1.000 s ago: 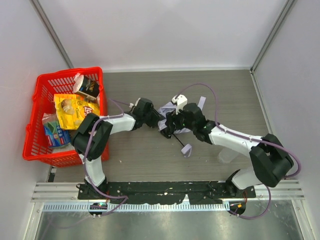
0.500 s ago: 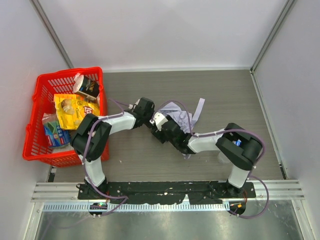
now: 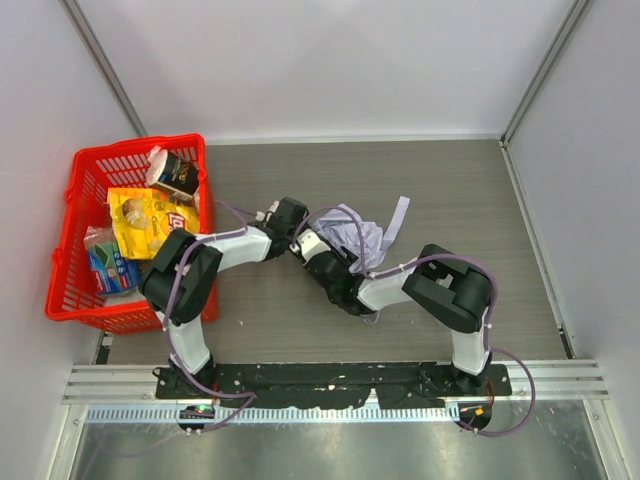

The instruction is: Put away the umbrella

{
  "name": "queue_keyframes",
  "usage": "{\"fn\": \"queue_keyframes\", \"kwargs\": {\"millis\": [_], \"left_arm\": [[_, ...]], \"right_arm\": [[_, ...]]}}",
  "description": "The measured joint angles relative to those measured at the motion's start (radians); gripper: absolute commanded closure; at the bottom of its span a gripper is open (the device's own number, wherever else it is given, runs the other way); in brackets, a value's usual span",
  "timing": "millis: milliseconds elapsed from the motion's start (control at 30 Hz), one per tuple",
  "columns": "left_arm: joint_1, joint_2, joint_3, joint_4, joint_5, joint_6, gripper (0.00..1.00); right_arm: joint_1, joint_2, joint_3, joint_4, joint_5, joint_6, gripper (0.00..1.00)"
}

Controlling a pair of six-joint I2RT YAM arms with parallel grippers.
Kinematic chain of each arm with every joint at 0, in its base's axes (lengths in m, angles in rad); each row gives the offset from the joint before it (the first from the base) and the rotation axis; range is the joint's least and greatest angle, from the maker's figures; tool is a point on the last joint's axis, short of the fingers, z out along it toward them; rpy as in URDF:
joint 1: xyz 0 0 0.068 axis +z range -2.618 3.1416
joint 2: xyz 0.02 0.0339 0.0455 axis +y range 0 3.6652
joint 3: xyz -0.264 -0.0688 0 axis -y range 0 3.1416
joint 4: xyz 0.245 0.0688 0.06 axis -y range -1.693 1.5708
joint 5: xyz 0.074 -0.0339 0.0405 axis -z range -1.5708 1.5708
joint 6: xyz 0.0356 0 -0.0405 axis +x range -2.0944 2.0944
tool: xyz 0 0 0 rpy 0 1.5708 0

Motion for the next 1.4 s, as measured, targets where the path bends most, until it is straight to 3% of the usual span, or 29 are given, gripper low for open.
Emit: {"fn": "queue_keyframes", "kwargs": {"millis": [133,167,300,367,400,433,500,933,1200,1400], "left_arm": [[-0.001,-0.017,-0.017,0.008,-0.021,0.012,0.99],[-0.001,-0.021,-0.021,0.008,-0.027,0.018,0.94],[-0.002,-0.028,-0.023,0.011,-0.034,0.043,0.54],[-0.003,-0.037,-0.035,0.026,-0.035,0.055,0.40],[-0.002,-0.047,-0.047,0.035,-0.035,0.059,0.22],[-0.001,-0.056,-0.058,0.042,-0.033,0.066,0.10],[0.008,-0.090,-0.095,0.058,-0.022,0.070,0.00],[0.081,-0.236,-0.178,0.143,0.036,0.202,0.00],[0.082,-0.172,-0.178,0.230,0.103,0.195,0.00],[0.077,-0.083,-0.160,0.257,0.098,0.120,0.00]], "right_arm": [[-0.008,-0.002,-0.011,0.027,-0.036,0.045,0.99],[-0.011,-0.003,-0.016,0.037,-0.050,0.058,0.99],[-0.035,-0.024,-0.047,0.069,-0.119,0.116,0.99],[-0.052,-0.038,-0.063,0.083,-0.164,0.145,0.99],[-0.063,-0.045,-0.069,0.090,-0.193,0.170,0.99],[-0.071,-0.049,-0.072,0.093,-0.213,0.187,0.99],[-0.099,-0.055,-0.076,0.101,-0.270,0.232,0.99],[-0.321,-0.055,-0.105,0.195,-0.743,0.454,0.99],[-0.480,-0.005,-0.080,0.223,-1.070,0.602,0.99],[-0.534,0.038,-0.045,0.220,-1.207,0.661,0.99]]}}
